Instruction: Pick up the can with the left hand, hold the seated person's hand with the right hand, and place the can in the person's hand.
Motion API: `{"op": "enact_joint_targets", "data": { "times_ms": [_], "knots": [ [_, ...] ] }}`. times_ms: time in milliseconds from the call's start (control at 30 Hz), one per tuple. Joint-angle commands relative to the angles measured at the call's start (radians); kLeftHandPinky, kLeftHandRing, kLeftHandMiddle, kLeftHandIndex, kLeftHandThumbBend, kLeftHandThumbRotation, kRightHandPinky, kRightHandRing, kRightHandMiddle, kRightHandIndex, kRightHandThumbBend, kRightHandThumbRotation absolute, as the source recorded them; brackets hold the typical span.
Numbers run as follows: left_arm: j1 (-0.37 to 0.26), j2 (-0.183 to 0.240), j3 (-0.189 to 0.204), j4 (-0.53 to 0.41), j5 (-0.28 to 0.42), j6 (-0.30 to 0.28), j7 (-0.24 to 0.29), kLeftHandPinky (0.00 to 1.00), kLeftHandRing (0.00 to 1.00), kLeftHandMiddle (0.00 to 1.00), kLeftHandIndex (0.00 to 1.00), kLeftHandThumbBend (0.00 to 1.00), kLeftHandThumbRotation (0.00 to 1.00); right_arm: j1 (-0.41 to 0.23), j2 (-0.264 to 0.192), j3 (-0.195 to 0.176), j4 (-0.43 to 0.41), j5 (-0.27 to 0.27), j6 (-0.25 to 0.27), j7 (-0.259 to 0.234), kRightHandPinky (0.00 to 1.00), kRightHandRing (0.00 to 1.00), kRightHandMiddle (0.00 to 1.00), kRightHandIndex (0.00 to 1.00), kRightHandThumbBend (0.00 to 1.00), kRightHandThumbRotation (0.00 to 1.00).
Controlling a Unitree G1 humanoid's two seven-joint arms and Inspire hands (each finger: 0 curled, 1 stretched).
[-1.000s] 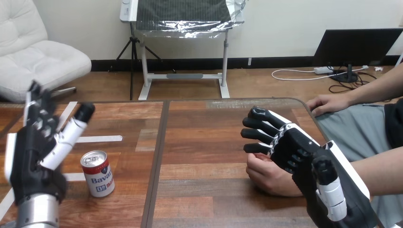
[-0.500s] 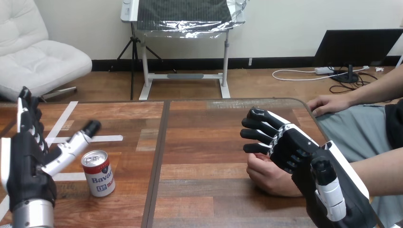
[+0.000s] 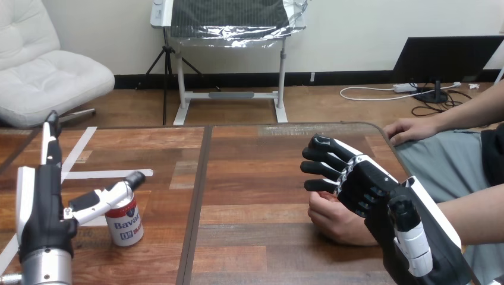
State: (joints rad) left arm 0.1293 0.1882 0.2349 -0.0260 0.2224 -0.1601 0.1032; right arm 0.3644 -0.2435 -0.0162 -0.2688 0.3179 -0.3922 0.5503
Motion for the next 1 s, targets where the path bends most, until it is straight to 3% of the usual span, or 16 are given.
{"op": "enact_joint_targets", "data": {
  "times_ms": [0,133,400,967],
  "knots": [
    [-0.078,0.040,-0.014,0.020,0.029,-0.044,0.020,0.94,0.99,1.00,1.00,0.95,0.03,-0.065,-0.013,-0.004,-0.028,0.008,0.002,0.002,0.79,0.86,0.88,0.88,0.83,0.98],
    [-0.081,0.049,-0.020,0.029,0.049,-0.035,0.028,0.86,0.95,0.99,1.00,0.97,0.02,-0.065,-0.014,-0.004,-0.028,0.005,0.000,0.002,0.79,0.86,0.88,0.88,0.83,0.98],
    [-0.089,0.066,-0.033,0.044,0.085,0.005,0.021,0.79,0.91,0.96,1.00,0.96,0.04,-0.066,-0.012,-0.003,-0.027,0.005,-0.002,0.003,0.79,0.86,0.88,0.88,0.83,0.98],
    [-0.120,0.108,-0.050,0.114,0.074,0.012,-0.026,0.88,0.98,1.00,1.00,0.92,0.03,-0.067,-0.011,-0.002,-0.026,0.009,-0.004,0.005,0.79,0.85,0.87,0.87,0.82,0.98]
  ]
}}
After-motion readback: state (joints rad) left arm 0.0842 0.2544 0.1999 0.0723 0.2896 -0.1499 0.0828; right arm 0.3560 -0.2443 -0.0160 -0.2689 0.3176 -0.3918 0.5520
